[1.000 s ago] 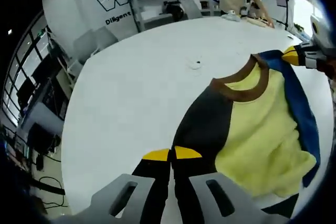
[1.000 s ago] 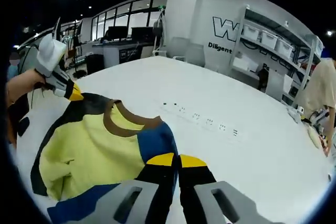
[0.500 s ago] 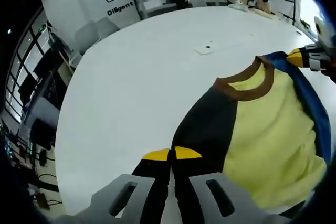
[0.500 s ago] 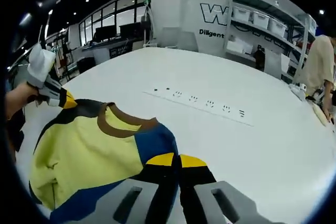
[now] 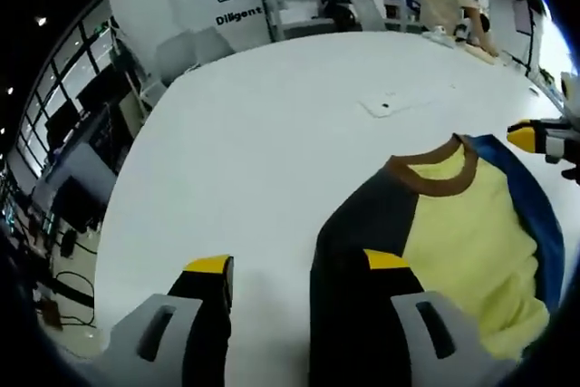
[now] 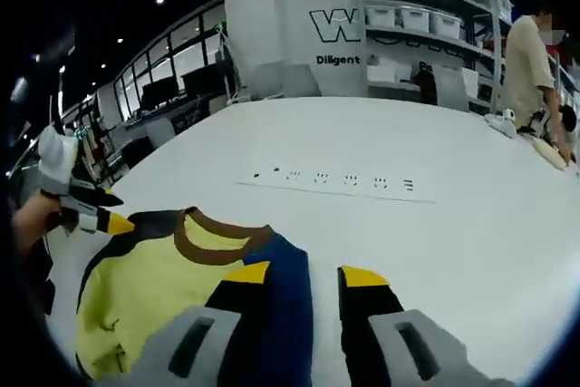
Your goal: Fold the garment on the visible template until the final outline fits inside the template.
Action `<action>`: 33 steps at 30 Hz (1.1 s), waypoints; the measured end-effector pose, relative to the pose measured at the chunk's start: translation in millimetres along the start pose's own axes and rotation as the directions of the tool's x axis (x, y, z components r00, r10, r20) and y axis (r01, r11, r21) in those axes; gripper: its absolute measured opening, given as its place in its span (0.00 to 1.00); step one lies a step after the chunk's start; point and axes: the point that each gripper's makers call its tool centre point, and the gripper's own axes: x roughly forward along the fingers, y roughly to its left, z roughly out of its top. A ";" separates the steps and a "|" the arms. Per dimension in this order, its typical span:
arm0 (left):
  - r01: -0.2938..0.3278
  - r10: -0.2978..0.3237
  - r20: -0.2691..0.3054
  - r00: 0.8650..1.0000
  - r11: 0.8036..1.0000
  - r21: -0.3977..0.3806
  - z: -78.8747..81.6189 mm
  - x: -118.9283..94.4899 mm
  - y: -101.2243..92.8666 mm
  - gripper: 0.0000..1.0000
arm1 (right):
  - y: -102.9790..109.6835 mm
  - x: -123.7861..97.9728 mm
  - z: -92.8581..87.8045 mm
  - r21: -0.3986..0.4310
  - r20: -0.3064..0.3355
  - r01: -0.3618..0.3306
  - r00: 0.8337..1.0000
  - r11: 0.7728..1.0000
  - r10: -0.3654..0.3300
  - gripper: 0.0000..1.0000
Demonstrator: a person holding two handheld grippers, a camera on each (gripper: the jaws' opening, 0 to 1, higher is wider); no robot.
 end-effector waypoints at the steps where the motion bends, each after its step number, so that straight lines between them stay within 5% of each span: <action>1: -0.001 0.001 0.000 1.000 1.000 0.007 -0.5 -3.9 1.3 0.59 | 4.3 -3.1 4.3 0.021 0.025 -0.020 1.000 1.000 0.019 0.42; 9: 0.036 -0.031 0.047 0.998 0.994 -0.102 4.1 -22.5 -8.8 0.82 | 26.6 -19.7 -9.2 0.082 -0.007 -0.076 0.997 0.994 0.077 0.73; 15: 0.117 -0.105 0.094 0.990 0.985 -0.128 6.4 -34.7 -30.3 0.99 | 35.7 -34.8 -23.2 0.106 -0.041 -0.086 0.995 0.991 0.091 0.83; 33: 0.264 -0.247 0.150 0.957 0.959 -0.106 -2.3 -97.7 -82.7 0.99 | 72.9 -81.5 -32.6 0.004 -0.052 -0.134 0.990 0.991 0.134 0.92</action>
